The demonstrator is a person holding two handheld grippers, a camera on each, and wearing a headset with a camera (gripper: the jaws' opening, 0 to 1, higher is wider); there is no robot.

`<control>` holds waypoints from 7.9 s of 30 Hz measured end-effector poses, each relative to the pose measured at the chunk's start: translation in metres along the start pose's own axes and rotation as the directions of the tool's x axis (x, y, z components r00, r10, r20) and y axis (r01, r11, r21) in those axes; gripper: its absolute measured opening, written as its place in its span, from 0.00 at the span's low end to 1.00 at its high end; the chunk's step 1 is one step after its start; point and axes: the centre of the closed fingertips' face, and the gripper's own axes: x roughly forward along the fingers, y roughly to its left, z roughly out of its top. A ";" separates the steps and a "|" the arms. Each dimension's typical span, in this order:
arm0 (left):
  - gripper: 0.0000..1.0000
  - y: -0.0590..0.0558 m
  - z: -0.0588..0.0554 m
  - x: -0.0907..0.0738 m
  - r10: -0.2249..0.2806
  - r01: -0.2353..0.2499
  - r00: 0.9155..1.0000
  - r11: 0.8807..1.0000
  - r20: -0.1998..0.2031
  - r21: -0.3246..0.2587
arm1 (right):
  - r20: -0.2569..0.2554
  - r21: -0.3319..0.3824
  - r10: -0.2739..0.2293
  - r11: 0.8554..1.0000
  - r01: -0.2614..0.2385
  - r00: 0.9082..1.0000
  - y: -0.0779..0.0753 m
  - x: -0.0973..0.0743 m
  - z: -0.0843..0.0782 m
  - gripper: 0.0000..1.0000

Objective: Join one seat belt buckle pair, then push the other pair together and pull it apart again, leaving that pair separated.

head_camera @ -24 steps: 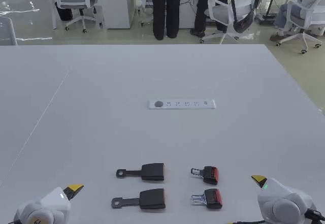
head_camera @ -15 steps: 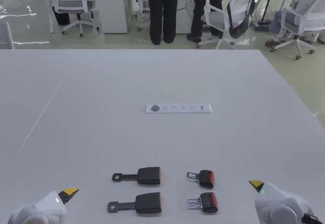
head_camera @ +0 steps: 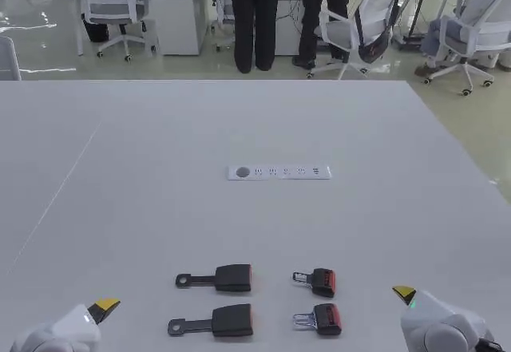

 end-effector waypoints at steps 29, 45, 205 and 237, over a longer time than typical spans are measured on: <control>0.86 0.001 -0.002 -0.001 0.004 -0.002 0.999 0.998 -0.033 0.063 | -0.007 -0.001 -0.006 1.000 0.006 1.000 0.003 -0.001 0.000 1.00; 0.80 0.011 -0.001 0.000 0.021 -0.016 0.997 0.998 -0.070 0.061 | -0.005 -0.013 0.001 1.000 -0.001 1.000 0.005 0.003 0.009 0.97; 0.34 -0.062 0.004 0.164 -0.366 0.605 0.775 0.665 -0.515 0.438 | -0.331 -0.376 0.386 0.783 -0.495 0.861 0.058 0.150 0.008 0.32; 0.33 -0.062 0.003 0.164 -0.384 0.599 0.783 0.677 -0.489 0.428 | -0.324 -0.402 0.400 0.762 -0.508 0.857 0.070 0.158 0.019 0.30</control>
